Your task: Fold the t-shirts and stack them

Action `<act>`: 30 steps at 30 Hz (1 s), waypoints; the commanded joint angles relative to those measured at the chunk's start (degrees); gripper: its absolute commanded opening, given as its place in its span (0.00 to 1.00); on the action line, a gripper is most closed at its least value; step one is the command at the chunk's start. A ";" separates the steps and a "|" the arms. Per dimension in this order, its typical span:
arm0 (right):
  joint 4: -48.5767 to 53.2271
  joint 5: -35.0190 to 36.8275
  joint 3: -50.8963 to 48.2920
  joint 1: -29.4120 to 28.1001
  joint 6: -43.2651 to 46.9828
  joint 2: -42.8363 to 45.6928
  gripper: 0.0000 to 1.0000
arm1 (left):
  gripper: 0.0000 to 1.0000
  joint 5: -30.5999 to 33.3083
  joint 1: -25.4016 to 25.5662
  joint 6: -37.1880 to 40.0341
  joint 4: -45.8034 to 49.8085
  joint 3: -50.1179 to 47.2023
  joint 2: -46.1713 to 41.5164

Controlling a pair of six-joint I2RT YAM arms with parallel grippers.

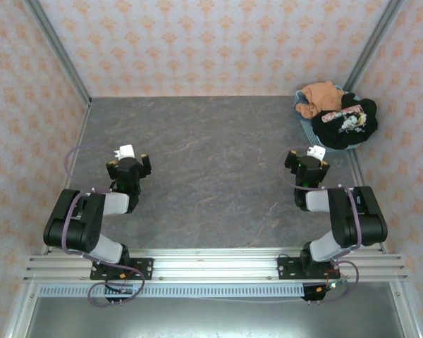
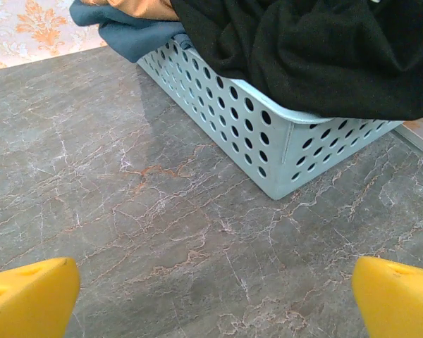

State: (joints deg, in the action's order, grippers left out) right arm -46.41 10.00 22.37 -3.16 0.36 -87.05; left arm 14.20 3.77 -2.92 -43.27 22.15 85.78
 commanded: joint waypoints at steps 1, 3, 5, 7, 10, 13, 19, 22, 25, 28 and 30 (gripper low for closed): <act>0.18 -0.33 0.74 0.35 0.78 -0.06 0.99 | 1.00 2.11 0.40 0.81 -1.48 0.96 -0.26; 0.18 -0.33 0.74 0.35 0.85 -0.11 0.99 | 1.00 2.10 0.36 0.83 -1.47 1.01 -0.26; 0.18 -0.33 0.74 0.35 0.82 -0.08 0.99 | 1.00 2.15 0.36 0.83 -1.47 0.98 -0.28; 0.18 -0.33 0.74 0.35 0.78 -0.14 0.99 | 1.00 2.10 0.35 0.81 -1.51 0.96 -0.26; 0.17 -0.34 0.75 0.28 0.86 -0.09 0.99 | 1.00 2.07 0.36 0.87 -1.47 1.01 -0.27; 0.14 -0.34 0.80 0.35 0.82 -0.14 0.99 | 1.00 2.09 0.36 0.81 -1.47 1.01 -0.26; 0.22 -0.33 0.83 0.35 0.79 -0.14 0.99 | 1.00 2.10 0.36 0.83 -1.48 0.96 -0.26; 0.48 0.54 0.63 -0.08 1.64 2.20 0.99 | 1.00 2.51 0.40 0.81 0.96 1.79 -1.72; 20.18 8.45 8.75 -4.89 3.01 14.78 0.99 | 1.00 7.89 3.25 2.16 16.48 8.04 -9.71; 30.33 13.60 20.32 -6.59 -5.20 23.44 0.99 | 1.00 12.69 8.26 4.40 13.42 10.23 -18.18; 56.22 13.94 36.32 -4.82 -17.88 23.13 0.99 | 1.00 20.04 8.19 -10.82 28.56 20.27 -20.72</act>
State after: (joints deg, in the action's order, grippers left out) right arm -15.05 17.58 43.97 -9.41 -4.47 -67.05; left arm 23.31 11.73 -3.66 -26.70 32.84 68.88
